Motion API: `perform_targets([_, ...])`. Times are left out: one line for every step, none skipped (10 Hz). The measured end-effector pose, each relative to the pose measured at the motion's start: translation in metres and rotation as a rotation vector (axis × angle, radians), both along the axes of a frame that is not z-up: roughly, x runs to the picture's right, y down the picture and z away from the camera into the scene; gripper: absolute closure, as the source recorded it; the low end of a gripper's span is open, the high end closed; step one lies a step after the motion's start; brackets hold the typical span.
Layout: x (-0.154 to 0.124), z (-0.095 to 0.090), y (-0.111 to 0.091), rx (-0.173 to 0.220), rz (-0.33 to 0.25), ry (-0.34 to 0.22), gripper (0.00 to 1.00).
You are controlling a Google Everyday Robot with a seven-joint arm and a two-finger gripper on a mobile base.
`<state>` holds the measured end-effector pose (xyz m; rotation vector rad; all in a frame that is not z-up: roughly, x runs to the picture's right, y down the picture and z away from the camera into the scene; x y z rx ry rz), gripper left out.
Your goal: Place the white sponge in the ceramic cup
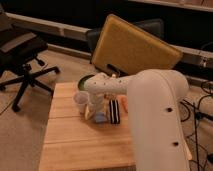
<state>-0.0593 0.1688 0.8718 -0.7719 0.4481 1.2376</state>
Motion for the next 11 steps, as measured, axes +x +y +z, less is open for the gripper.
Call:
perform_targets([0.003, -0.001, 0.002, -0.007, 0.004, 0.006, 0.36])
perform_targets([0.007, -0.001, 0.004, -0.013, 0.007, 0.01, 0.45])
perform_targets([0.01, -0.002, 0.005, -0.016, 0.009, 0.013, 0.56])
perform_targets([0.011, -0.002, 0.006, -0.019, 0.011, 0.014, 0.65])
perform_targets([0.014, -0.002, 0.006, -0.021, 0.013, 0.017, 0.74])
perform_targets([0.016, -0.001, 0.007, -0.022, 0.016, 0.017, 0.85])
perform_targets([0.019, -0.002, 0.007, -0.027, 0.014, 0.022, 0.94])
perform_targets([0.019, -0.002, 0.007, -0.027, 0.014, 0.021, 0.99])
perform_targets([0.02, -0.004, 0.004, -0.02, 0.017, 0.023, 1.0])
perform_targets([0.02, -0.005, 0.001, -0.014, 0.021, 0.028, 1.0])
perform_targets([0.018, -0.009, -0.005, 0.001, 0.03, 0.034, 1.0])
